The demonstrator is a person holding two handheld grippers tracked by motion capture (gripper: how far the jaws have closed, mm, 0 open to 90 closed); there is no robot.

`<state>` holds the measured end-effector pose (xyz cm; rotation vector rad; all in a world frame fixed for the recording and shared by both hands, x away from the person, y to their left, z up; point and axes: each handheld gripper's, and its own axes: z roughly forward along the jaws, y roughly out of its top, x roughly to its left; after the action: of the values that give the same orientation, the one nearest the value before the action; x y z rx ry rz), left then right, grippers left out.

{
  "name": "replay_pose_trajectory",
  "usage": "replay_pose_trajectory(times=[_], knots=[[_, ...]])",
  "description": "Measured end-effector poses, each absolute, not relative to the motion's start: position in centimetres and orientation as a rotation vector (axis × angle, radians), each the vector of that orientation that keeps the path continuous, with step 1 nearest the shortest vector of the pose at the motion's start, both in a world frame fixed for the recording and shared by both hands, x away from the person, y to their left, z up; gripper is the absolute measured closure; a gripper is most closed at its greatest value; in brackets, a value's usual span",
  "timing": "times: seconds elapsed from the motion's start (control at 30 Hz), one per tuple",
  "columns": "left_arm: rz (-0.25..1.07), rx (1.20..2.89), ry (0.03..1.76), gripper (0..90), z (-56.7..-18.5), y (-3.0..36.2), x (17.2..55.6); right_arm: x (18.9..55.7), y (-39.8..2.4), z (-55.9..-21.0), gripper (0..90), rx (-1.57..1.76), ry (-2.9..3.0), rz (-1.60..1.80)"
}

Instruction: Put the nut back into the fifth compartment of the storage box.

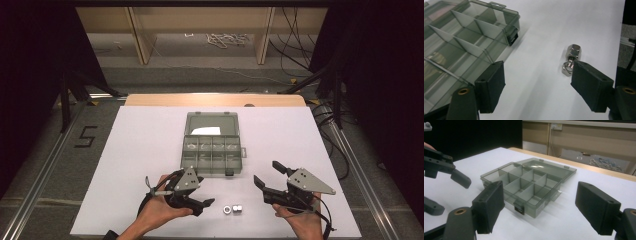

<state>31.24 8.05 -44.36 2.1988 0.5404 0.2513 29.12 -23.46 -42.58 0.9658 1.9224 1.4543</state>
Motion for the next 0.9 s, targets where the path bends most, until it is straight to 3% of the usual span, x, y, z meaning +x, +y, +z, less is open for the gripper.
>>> replay_pose_trajectory(times=[0.6, 0.9], knots=[[0.204, 2.468, 0.303, 27.9, -45.7, 3.8, 30.1, 29.2, -23.4, -42.6, 25.0, 0.958, 1.947, 1.448], [0.174, 2.518, 0.296, 31.8, -46.6, 1.8, 30.3, 29.1, -23.5, -42.5, 25.0, 0.959, 1.952, 1.428]])
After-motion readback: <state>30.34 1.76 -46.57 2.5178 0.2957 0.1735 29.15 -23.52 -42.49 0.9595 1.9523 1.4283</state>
